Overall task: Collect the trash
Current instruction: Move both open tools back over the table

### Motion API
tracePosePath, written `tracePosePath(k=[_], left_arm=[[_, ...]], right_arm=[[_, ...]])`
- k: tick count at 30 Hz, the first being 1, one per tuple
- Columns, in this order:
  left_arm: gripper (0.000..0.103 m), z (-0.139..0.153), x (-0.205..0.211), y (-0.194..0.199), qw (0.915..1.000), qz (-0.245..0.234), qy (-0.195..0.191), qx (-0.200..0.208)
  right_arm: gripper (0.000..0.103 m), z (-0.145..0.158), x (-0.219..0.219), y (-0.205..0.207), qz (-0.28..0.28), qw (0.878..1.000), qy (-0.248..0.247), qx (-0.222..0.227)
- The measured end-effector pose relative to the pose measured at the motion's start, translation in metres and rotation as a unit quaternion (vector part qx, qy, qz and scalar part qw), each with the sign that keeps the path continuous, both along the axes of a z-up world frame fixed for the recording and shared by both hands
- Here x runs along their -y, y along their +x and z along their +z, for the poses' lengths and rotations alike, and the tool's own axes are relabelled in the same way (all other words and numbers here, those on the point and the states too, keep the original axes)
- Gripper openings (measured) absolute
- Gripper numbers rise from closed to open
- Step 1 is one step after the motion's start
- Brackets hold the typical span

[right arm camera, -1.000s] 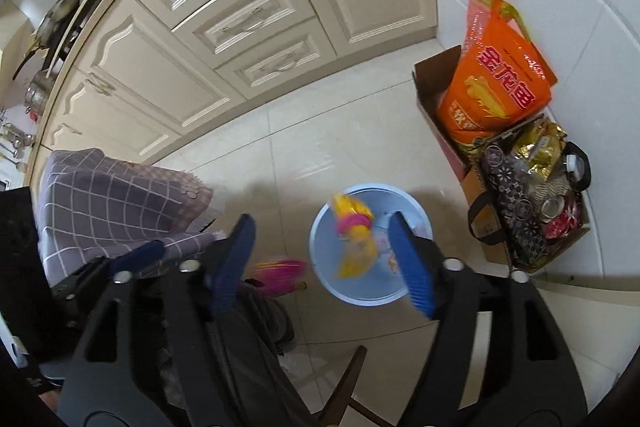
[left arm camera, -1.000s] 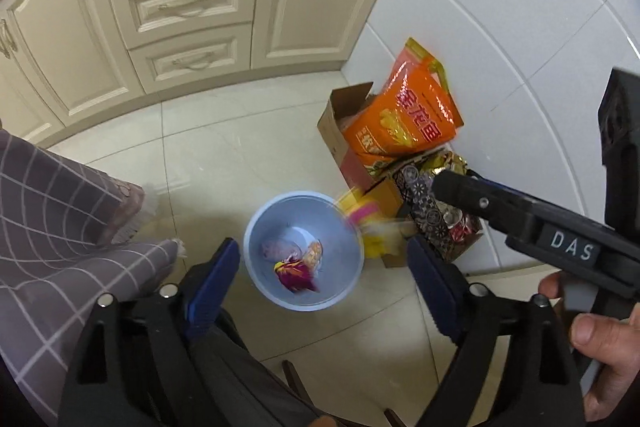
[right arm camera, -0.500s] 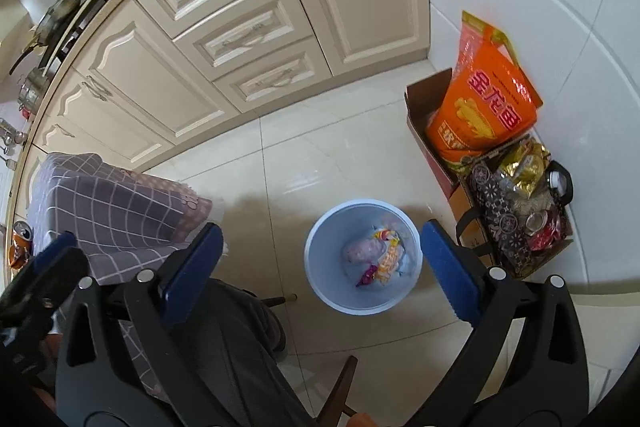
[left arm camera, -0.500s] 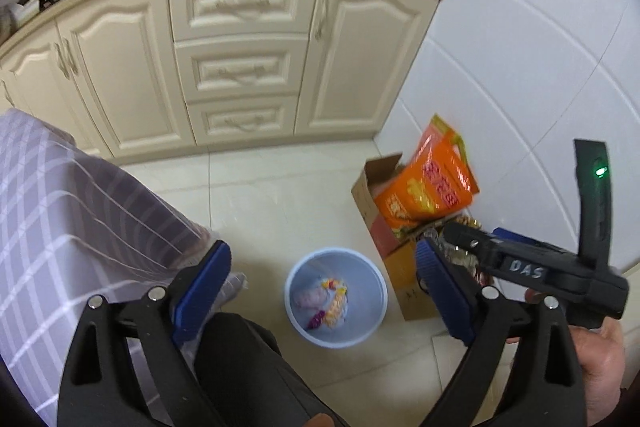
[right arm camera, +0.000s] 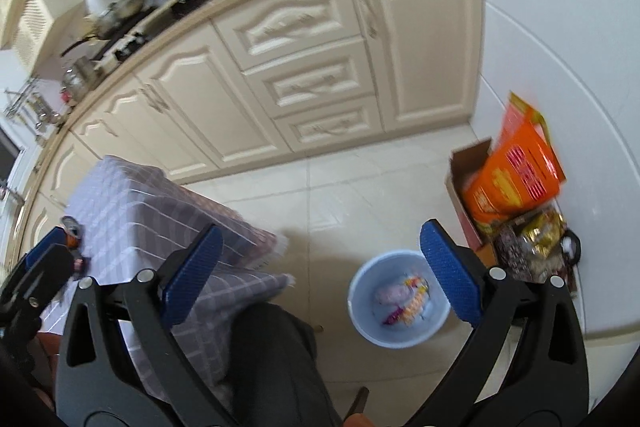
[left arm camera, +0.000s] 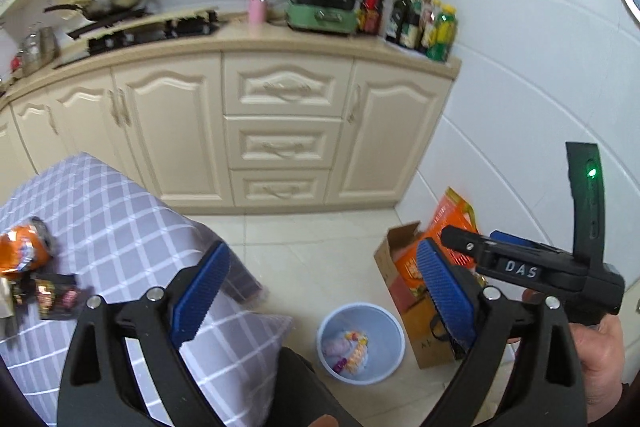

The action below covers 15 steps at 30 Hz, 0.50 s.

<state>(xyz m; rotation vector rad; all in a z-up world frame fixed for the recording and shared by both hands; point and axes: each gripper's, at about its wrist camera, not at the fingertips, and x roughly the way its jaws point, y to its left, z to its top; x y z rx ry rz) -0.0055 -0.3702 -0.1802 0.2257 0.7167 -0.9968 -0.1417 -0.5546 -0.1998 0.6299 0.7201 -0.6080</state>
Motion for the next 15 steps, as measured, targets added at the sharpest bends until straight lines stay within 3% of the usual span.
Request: tracePosePath(k=[8,15], left_arm=[[0.093,0.042,-0.063,0.021,0.9968,0.058,-0.038,0.041],[0.094,0.075,-0.13,0.04,0.9865,0.128,-0.06,0.082]], right_arm=[[0.097,0.06,-0.043,0.045,0.066,0.996,-0.037,0.053],[0.097,0.104,-0.095,0.091,0.139,0.984,-0.066,0.092]])
